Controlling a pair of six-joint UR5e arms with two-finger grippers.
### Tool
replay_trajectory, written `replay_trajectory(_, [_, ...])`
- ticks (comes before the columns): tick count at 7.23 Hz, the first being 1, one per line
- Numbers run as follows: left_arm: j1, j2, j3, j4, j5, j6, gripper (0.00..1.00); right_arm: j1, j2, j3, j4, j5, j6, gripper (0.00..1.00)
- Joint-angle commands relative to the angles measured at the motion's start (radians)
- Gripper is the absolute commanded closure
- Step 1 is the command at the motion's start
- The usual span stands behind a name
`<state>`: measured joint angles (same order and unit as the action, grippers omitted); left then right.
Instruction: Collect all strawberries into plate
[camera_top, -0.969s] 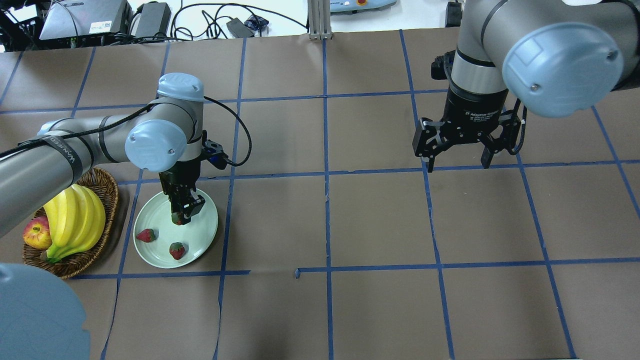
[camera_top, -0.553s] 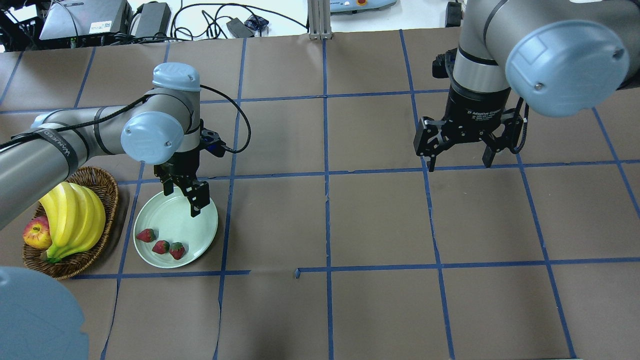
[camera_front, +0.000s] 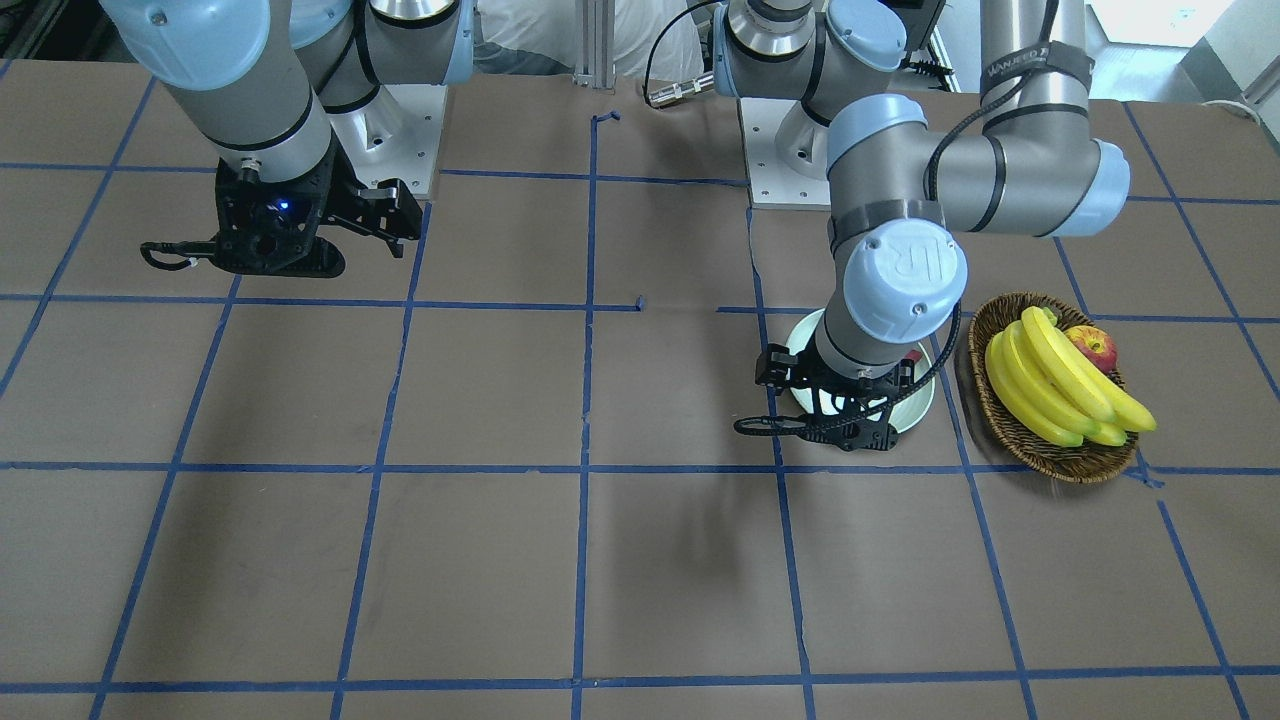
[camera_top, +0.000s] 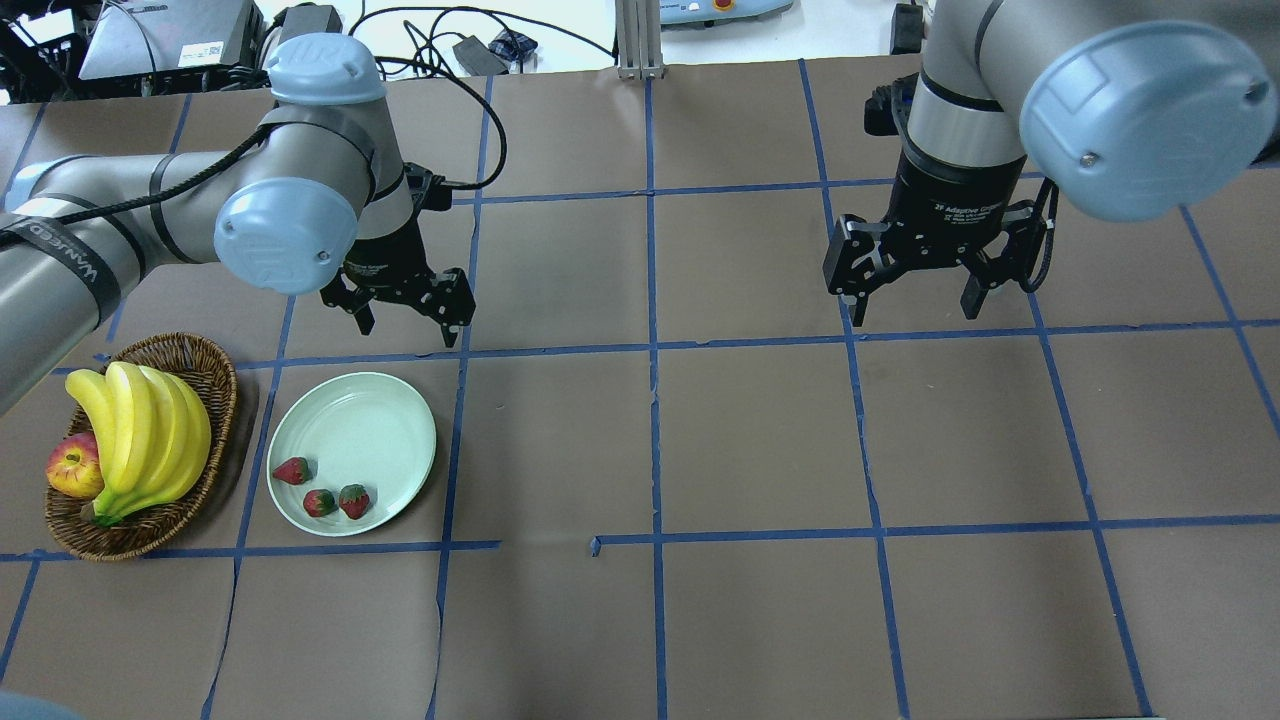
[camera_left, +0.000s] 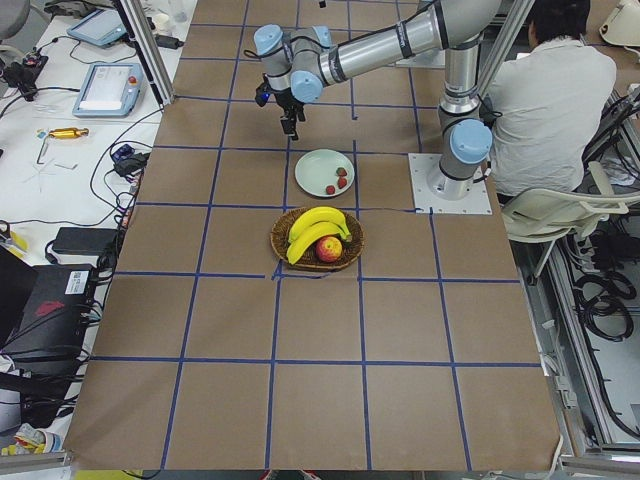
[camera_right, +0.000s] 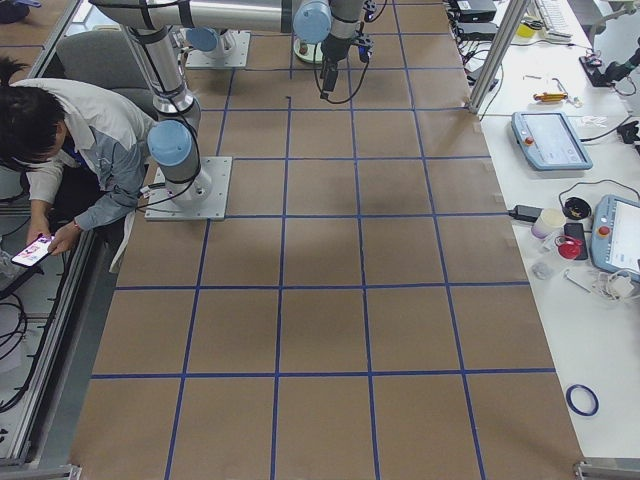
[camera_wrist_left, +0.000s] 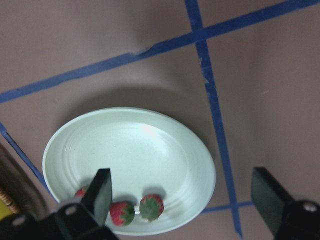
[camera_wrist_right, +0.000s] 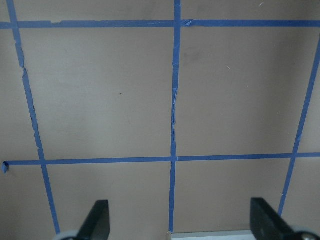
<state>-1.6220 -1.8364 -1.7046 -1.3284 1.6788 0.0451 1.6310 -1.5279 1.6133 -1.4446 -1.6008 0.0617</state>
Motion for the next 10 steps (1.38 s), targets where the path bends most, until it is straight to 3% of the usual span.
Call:
replay_trajectory(1, [-0.076, 0.098, 0.074, -0.102, -0.005, -0.103, 0.0, 0.001, 0.002, -0.012, -0.046, 0.004, 0.0, 0.0])
replay_trajectory(3, [-0.075, 0.17, 0.155, -0.313, -0.04, -0.106, 0.0, 0.001, 0.005, -0.013, -0.054, -0.002, -0.005, 0.0])
replay_trajectory(4, [-0.076, 0.195, 0.154, -0.356, -0.044, -0.111, 0.0, 0.001, 0.008, -0.012, -0.068, 0.001, -0.011, 0.0])
replay_trajectory(6, [-0.079, 0.258, 0.146, -0.367, -0.037, -0.172, 0.0, 0.001, 0.003, -0.013, -0.077, -0.011, -0.013, 0.0])
replay_trajectory(10, [-0.079, 0.279, 0.149, -0.391, -0.036, -0.162, 0.0, 0.003, -0.02, -0.021, -0.076, 0.004, -0.013, 0.0])
